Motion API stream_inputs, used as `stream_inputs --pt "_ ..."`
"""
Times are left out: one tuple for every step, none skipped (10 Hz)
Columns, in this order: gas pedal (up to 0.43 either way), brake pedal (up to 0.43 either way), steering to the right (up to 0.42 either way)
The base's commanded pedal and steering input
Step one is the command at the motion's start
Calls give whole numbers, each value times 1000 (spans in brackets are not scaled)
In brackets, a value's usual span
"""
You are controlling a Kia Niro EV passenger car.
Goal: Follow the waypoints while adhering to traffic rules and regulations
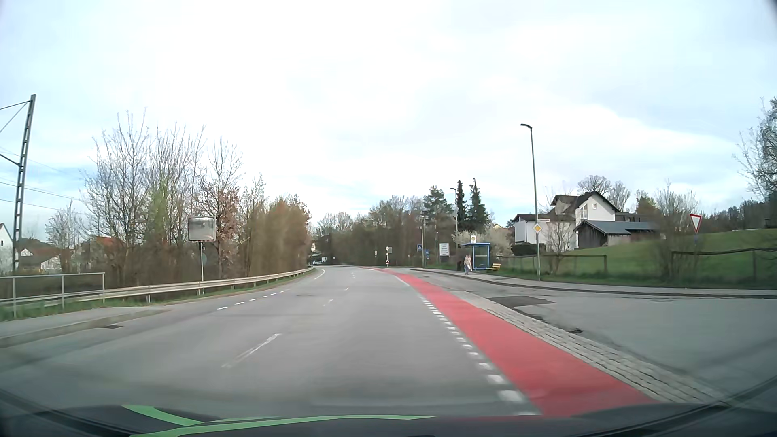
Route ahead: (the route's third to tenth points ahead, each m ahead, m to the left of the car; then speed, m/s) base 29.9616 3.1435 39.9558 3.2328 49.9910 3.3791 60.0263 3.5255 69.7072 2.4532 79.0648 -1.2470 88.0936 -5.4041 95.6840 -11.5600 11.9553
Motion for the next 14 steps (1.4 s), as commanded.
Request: stream_inputs --pt "189 0 -4" --pt "189 0 -4" --pt "189 0 -4" --pt "189 0 -3" --pt "189 0 -3" --pt "177 0 -3" --pt "177 0 -3" --pt "157 0 -2" --pt "150 0 -1" --pt "138 0 -1" --pt "138 0 -1" --pt "138 0 -1" --pt "130 0 0" --pt "110 0 1"
